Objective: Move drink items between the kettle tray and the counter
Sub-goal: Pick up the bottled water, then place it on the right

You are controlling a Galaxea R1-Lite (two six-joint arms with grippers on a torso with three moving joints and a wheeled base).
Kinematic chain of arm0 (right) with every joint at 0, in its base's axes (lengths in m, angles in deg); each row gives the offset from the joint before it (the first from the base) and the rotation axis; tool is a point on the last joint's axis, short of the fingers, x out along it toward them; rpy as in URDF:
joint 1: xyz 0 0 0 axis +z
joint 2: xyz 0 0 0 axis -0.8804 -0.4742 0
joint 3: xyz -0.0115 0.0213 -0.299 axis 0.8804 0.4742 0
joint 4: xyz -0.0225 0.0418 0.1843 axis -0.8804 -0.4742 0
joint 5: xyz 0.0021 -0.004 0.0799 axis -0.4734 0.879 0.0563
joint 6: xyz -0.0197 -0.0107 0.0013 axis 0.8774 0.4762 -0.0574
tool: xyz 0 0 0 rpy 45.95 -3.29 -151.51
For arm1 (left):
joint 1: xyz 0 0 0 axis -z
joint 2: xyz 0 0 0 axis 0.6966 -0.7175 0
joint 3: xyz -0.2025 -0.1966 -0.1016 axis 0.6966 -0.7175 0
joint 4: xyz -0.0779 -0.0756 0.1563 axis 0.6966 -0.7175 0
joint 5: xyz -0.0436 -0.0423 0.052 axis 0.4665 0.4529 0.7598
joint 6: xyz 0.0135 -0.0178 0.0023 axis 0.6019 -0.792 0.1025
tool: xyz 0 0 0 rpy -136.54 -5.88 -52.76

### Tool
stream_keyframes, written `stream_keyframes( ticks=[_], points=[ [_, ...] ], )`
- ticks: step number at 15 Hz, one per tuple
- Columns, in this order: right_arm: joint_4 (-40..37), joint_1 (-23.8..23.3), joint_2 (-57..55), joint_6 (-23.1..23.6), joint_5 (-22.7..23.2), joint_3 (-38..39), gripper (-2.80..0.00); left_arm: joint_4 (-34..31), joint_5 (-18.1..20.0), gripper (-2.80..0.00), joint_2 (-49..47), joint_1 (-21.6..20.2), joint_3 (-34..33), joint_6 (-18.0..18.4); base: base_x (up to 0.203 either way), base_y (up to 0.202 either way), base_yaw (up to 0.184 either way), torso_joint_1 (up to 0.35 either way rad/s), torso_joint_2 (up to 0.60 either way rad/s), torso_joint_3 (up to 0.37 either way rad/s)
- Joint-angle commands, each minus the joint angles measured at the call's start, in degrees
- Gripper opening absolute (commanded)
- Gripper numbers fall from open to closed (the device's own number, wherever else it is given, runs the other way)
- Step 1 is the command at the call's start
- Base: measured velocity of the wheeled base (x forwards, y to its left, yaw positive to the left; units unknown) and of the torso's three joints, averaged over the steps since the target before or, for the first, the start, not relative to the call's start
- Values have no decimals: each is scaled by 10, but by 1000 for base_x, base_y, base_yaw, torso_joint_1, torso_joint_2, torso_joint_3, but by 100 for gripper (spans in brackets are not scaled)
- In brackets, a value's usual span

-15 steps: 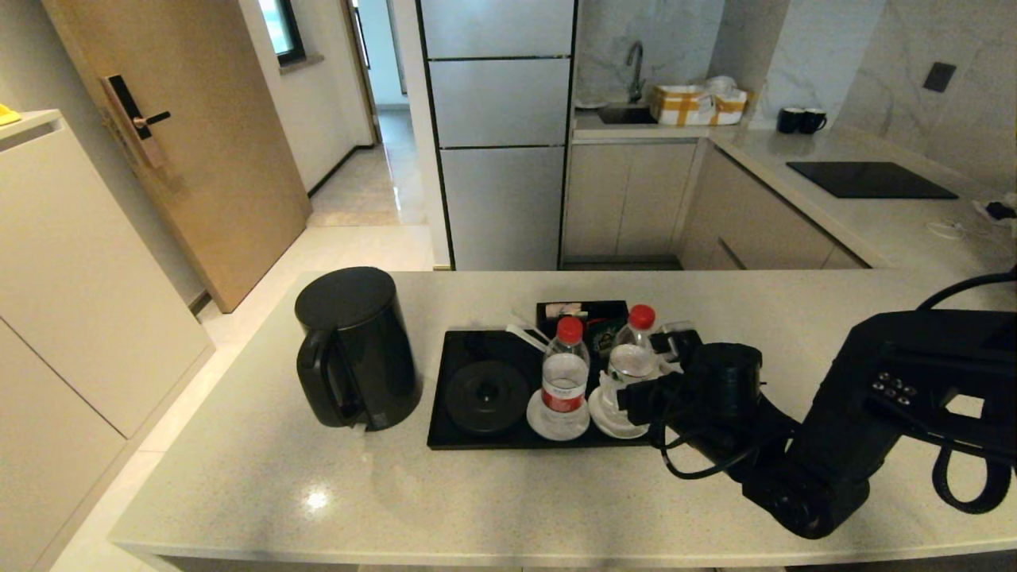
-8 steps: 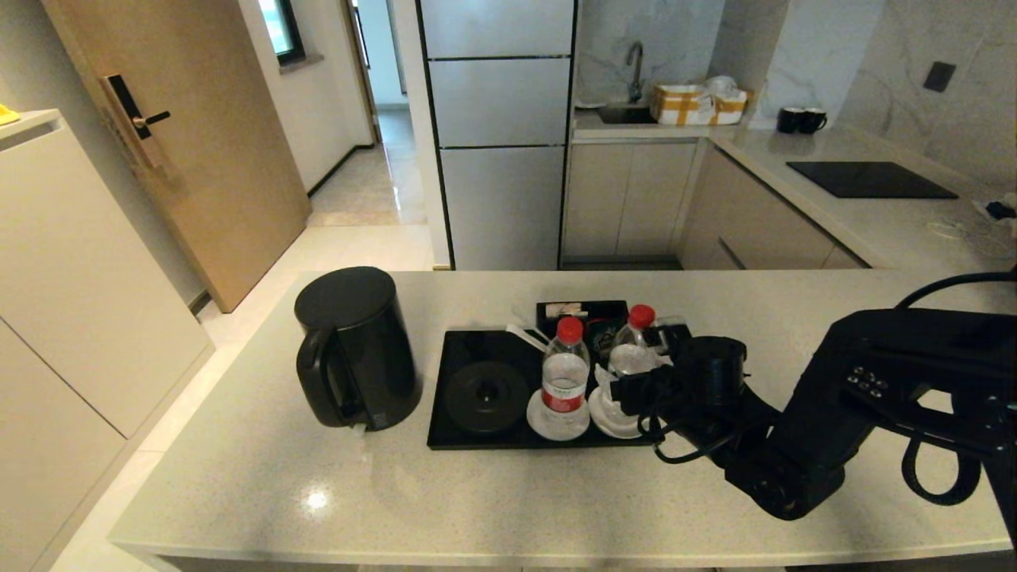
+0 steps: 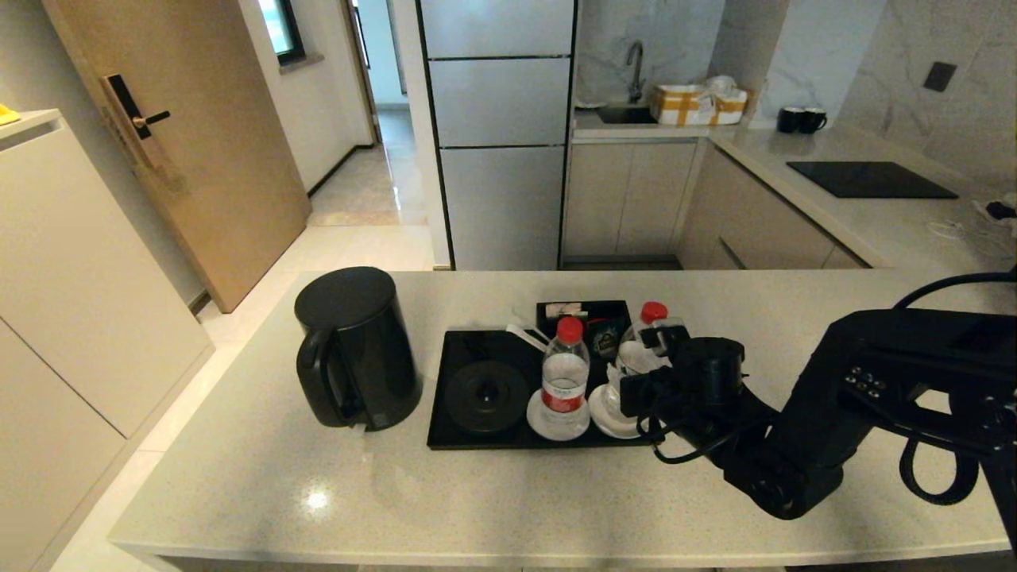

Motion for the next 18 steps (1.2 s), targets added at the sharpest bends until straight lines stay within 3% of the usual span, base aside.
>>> stream_keyframes(
  ticks=[1, 5, 10, 13, 18],
  points=[
    [4, 0, 6, 0, -1, 3, -280, -1, 0, 0, -1, 0, 0, 1, 0, 0, 0, 0, 0, 0],
    [-1, 0, 47, -1, -6, 15, -280, -2, 0, 0, -1, 0, 0, 1, 0, 0, 0, 0, 0, 0],
    [-150, -28, 228, -1, -9, 17, -280, -3, 1, 0, 0, 0, 1, -1, 0, 0, 0, 0, 0, 0],
    [-225, -117, 298, 0, 0, 24, -280, 0, 1, 0, 0, 0, 1, -3, 0, 0, 0, 0, 0, 0],
    [-227, -211, 291, -4, 47, 87, -280, 2, 2, 0, 0, 0, 0, -5, 0, 0, 0, 0, 0, 0]
  ],
)
